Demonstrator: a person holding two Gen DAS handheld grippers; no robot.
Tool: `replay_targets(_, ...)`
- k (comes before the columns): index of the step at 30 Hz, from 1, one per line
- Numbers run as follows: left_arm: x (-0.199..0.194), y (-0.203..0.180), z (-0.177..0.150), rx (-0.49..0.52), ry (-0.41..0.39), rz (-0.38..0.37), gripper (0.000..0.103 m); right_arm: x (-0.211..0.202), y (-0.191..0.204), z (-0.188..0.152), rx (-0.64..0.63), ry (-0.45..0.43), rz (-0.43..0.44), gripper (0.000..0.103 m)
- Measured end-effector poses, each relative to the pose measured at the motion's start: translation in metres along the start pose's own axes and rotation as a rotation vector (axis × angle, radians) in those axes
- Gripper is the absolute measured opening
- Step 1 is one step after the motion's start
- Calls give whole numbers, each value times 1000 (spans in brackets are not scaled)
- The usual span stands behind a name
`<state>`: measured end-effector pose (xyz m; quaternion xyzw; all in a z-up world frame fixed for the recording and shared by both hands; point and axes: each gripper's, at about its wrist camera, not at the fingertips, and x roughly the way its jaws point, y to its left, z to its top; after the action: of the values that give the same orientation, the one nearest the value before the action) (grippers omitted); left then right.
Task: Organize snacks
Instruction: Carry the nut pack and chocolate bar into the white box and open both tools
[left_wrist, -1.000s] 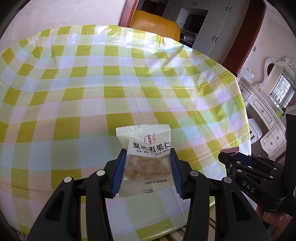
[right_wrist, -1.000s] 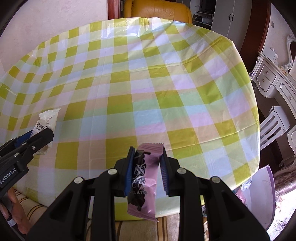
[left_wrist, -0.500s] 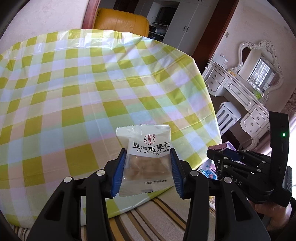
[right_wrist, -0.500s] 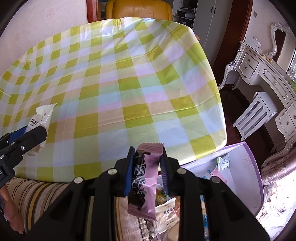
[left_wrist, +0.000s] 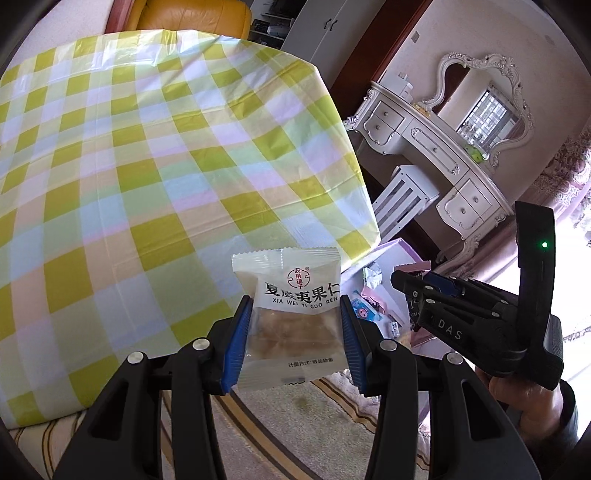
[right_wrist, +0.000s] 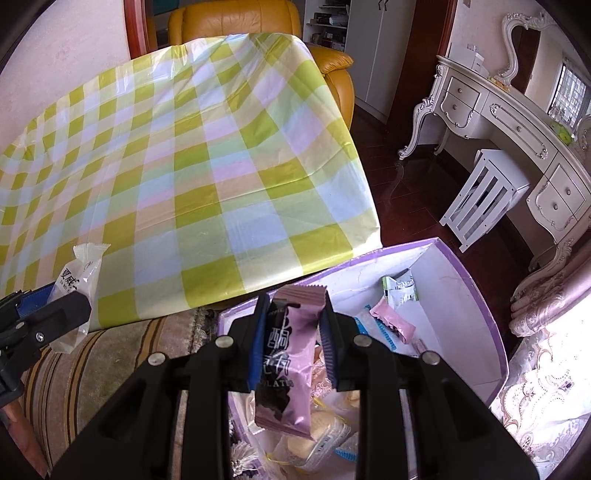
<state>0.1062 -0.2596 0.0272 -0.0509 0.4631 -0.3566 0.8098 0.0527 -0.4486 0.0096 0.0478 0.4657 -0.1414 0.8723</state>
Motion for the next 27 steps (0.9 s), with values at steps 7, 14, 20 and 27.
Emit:
replay_targets(7, 15, -8, -9, -65, 59, -64, 44, -1, -26, -12, 37, 12, -35, 26)
replay_targets(14, 32, -20, -14, -92, 116, -83, 44, -2, -46, -25, 50, 11, -107, 27)
replay_targets(20, 45, -40, -21, -75, 167, -100, 45, -7, -56, -37, 60, 13, -154, 29)
replay_targets(27, 52, -54, -33, -80, 215, -75, 70, -22, -65, -50, 76, -3, -227, 65)
